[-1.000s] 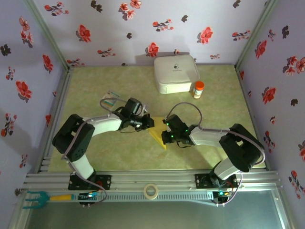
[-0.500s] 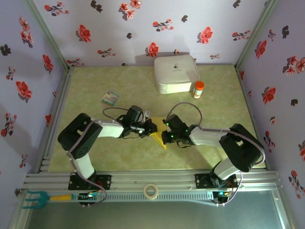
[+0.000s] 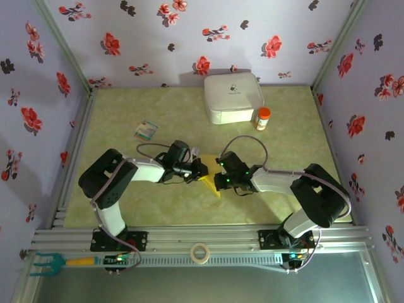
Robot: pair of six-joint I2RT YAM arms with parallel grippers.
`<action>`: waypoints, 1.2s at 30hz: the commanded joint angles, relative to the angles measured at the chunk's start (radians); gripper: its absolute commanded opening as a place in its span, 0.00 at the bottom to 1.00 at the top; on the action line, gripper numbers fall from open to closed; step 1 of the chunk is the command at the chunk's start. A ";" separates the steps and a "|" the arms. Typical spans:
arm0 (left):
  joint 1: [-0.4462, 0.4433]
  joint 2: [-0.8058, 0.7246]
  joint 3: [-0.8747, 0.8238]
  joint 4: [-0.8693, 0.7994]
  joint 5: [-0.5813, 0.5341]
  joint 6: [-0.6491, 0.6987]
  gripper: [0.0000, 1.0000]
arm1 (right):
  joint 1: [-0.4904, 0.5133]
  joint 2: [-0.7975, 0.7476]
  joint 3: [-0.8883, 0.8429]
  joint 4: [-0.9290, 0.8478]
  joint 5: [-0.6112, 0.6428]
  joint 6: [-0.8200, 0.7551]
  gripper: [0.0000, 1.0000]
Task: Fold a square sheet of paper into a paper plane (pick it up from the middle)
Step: Third fold the triangle at the center of the table.
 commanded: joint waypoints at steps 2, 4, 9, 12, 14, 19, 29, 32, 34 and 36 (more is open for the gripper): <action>-0.006 0.018 0.000 -0.019 -0.002 0.012 0.00 | -0.008 0.023 -0.005 -0.038 0.037 0.014 0.02; -0.005 0.006 0.000 -0.026 -0.004 0.017 0.00 | -0.008 0.021 -0.005 -0.041 0.039 0.014 0.02; -0.008 -0.046 0.000 -0.047 -0.013 0.043 0.00 | -0.008 0.019 -0.005 -0.043 0.041 0.017 0.02; -0.011 -0.067 -0.009 -0.042 -0.013 0.043 0.01 | -0.009 0.019 -0.005 -0.044 0.041 0.015 0.02; -0.012 -0.068 -0.016 -0.036 -0.014 0.039 0.01 | -0.008 0.018 -0.004 -0.045 0.039 0.015 0.02; -0.014 -0.048 -0.023 -0.029 -0.008 0.023 0.00 | -0.008 0.020 -0.003 -0.044 0.038 0.018 0.02; -0.015 0.015 -0.014 -0.036 -0.001 0.015 0.00 | -0.008 0.024 -0.003 -0.042 0.037 0.022 0.02; -0.014 0.038 -0.009 -0.039 -0.002 0.015 0.00 | -0.008 0.023 -0.004 -0.041 0.036 0.023 0.02; -0.014 0.050 -0.007 -0.048 -0.004 0.016 0.00 | -0.008 0.023 -0.005 -0.039 0.036 0.023 0.02; -0.014 0.054 -0.004 -0.068 -0.012 0.019 0.00 | -0.008 0.022 -0.005 -0.038 0.036 0.023 0.02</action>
